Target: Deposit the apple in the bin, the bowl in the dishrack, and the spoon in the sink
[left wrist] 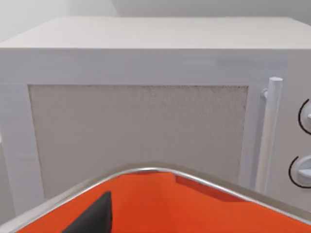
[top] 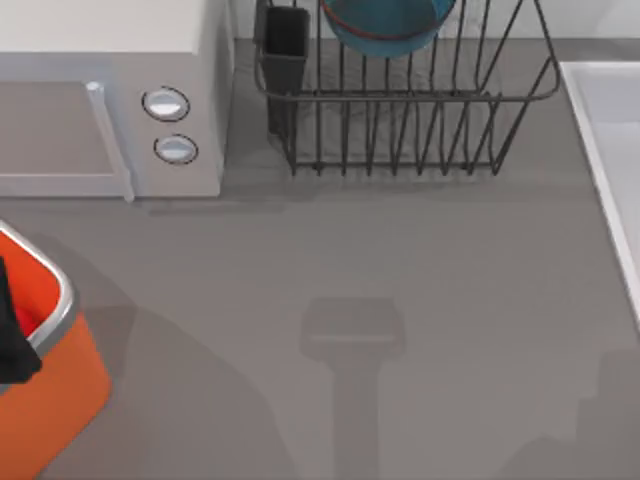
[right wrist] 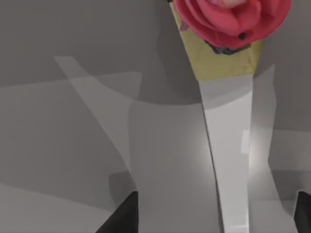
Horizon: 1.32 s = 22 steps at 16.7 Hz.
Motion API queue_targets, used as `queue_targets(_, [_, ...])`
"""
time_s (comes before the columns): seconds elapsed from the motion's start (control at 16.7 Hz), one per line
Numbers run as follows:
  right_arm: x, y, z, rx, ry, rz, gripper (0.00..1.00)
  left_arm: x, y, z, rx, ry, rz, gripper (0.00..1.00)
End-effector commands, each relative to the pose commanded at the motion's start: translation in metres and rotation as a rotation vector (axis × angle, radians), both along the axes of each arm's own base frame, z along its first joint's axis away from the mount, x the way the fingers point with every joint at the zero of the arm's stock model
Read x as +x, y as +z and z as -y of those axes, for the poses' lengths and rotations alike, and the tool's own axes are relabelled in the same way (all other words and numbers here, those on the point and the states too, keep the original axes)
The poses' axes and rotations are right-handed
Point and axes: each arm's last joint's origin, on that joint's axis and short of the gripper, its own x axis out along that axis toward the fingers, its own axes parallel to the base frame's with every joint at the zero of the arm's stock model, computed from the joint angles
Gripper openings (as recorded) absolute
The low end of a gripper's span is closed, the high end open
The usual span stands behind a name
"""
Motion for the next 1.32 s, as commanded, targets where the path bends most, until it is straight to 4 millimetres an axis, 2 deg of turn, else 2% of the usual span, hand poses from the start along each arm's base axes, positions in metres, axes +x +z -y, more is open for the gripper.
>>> queue_targets(0.3, [0.000, 0.000, 0.000, 0.000, 0.000, 0.000, 0.00, 0.000, 0.000, 0.000, 0.000, 0.000, 0.000, 1.00])
queue_targets(0.36, [-0.001, 0.022, -0.001, -0.026, -0.038, -0.003, 0.00, 0.000, 0.000, 0.000, 0.000, 0.000, 0.000, 1.00])
queue_targets(0.54, [0.003, 0.034, 0.001, -0.032, -0.033, 0.015, 0.00, 0.000, 0.000, 0.000, 0.000, 0.000, 0.000, 1.00])
queue_targets(0.9, [0.001, 0.088, 0.000, -0.013, -0.031, -0.046, 0.00, 0.000, 0.000, 0.000, 0.000, 0.000, 0.000, 1.00])
queue_targets(1.08, [0.000, 0.117, -0.001, -0.024, -0.036, -0.010, 0.00, 0.000, 0.000, 0.000, 0.000, 0.000, 0.000, 1.00])
queue_targets(1.32, [-0.001, 0.122, -0.001, -0.026, -0.038, -0.003, 0.00, 0.000, 0.000, 0.000, 0.000, 0.000, 0.000, 1.00])
